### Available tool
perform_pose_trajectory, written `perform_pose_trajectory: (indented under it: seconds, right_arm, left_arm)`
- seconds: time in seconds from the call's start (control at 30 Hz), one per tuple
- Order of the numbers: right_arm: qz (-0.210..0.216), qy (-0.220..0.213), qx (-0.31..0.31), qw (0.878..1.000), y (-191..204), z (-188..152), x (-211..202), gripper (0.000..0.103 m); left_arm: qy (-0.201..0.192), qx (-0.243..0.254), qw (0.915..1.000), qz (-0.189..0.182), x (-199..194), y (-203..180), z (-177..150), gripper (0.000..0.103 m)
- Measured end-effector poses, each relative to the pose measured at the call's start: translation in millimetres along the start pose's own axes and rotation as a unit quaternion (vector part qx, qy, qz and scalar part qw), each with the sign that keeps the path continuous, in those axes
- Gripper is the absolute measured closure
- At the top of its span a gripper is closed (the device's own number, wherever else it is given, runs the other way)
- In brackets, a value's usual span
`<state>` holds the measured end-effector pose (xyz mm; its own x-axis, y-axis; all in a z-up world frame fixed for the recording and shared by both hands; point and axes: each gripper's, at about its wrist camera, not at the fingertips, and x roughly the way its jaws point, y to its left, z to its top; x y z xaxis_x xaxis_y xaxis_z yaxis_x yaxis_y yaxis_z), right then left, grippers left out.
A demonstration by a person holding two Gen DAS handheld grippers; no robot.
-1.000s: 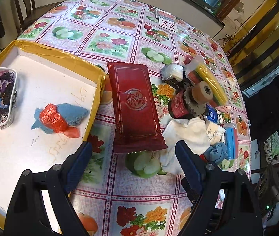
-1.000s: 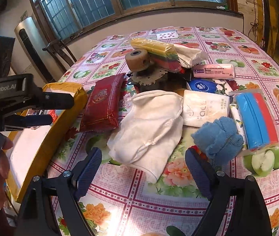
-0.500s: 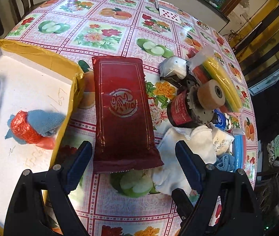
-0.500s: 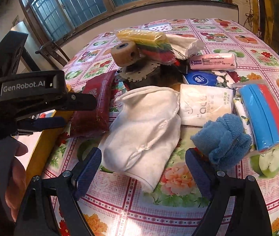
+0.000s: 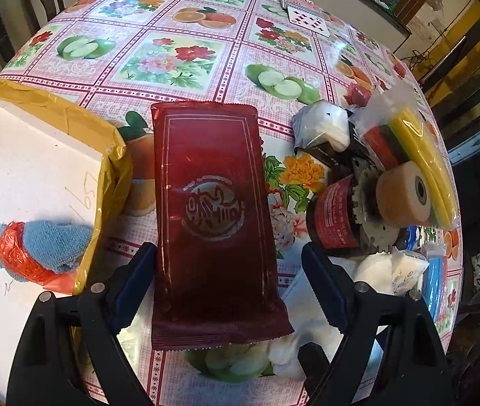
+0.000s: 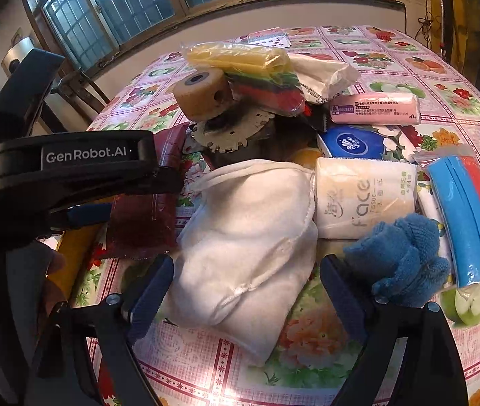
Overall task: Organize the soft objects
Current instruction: 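Grasp the red snack packet with the left tool while the right tool grasps the white cloth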
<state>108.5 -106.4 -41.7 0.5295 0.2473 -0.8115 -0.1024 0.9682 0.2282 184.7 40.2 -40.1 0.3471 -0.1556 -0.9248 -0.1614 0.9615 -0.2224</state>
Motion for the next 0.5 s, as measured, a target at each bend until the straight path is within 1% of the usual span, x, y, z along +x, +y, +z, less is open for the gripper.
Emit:
perform_pose_trajectory:
  seconds: [0.07,0.17,0.33,0.43,0.5]
  right_arm:
    - [-0.001,-0.001,0.001,1.000,-1.0,0.0,0.2,0.012]
    - [-0.009,-0.001,0.000,1.000,-2.1,1.1,1.1,0.012]
    - [-0.008,0.002,-0.013,1.000,-1.7,4.2,3.8,0.012]
    - [-0.014,0.002,-0.027,1.000,2.9,6.5,7.8,0.012]
    - [-0.014,0.001,-0.030,0.999,5.8,7.8,9.6,0.012]
  left_arm:
    - [0.001,-0.003,1.0000,-0.001,0.0,-2.1,0.7,0.015]
    - [0.007,-0.003,0.9999,-0.013,0.7,-7.5,0.2,0.015]
    - [0.011,0.002,0.9998,-0.013,5.1,-15.9,1.5,0.015]
    - [0.022,-0.007,0.9996,-0.019,11.5,-8.6,6.5,0.015]
    - [0.019,-0.015,0.9994,-0.024,10.8,-5.1,9.6,0.015]
